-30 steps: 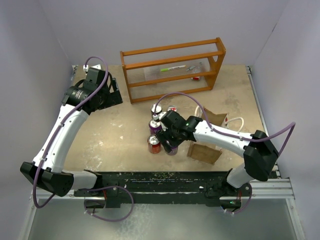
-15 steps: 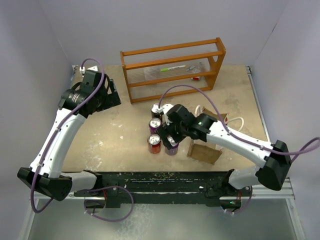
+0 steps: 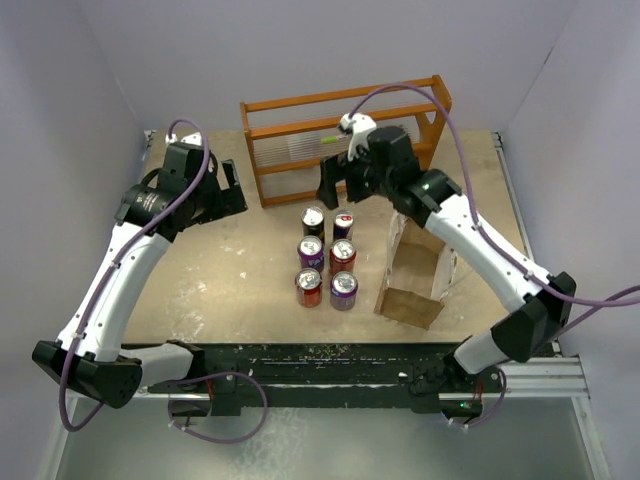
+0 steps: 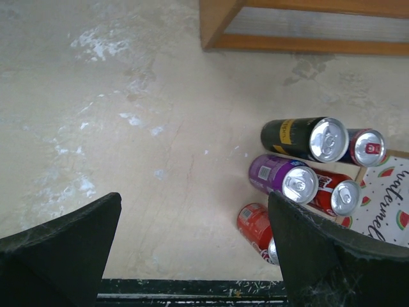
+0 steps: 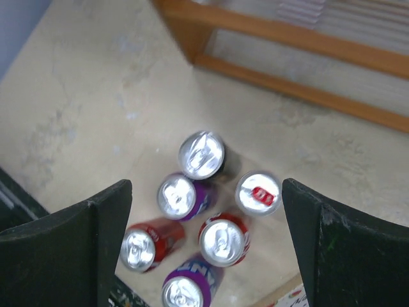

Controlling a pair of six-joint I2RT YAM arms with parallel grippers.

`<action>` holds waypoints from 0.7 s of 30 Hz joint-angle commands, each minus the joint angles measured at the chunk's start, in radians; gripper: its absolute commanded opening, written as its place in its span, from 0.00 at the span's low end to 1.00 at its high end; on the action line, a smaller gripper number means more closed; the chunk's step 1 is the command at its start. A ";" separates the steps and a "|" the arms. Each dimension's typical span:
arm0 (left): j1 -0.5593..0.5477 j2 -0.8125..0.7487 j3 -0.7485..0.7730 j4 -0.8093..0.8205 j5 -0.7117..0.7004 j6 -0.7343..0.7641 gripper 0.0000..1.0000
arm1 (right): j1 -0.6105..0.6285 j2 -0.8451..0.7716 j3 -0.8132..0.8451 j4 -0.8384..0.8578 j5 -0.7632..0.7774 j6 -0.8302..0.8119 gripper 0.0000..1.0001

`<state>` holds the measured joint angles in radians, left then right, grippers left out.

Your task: Take the beverage out of the canvas bag

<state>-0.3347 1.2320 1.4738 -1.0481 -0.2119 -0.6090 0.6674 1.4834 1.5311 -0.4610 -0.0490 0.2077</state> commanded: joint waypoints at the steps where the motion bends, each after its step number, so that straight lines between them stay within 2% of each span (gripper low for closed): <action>1: 0.006 -0.042 0.023 0.138 0.105 0.115 0.99 | -0.164 0.020 0.096 0.062 -0.143 0.110 1.00; 5: 0.006 -0.065 0.088 0.192 0.140 0.205 0.99 | -0.343 -0.057 0.054 0.064 -0.210 0.222 1.00; 9: 0.006 -0.093 0.151 0.230 0.165 0.286 0.99 | -0.466 -0.207 0.031 -0.022 -0.140 0.236 1.00; 14: 0.005 -0.124 0.224 0.237 0.185 0.342 0.99 | -0.514 -0.385 0.032 -0.164 0.009 0.194 1.00; 21: 0.006 -0.217 0.252 0.169 0.228 0.298 0.99 | -0.514 -0.591 0.013 -0.287 0.199 0.197 1.00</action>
<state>-0.3347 1.0657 1.6932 -0.8612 -0.0250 -0.3099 0.1543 0.9504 1.5490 -0.6579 0.0032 0.4084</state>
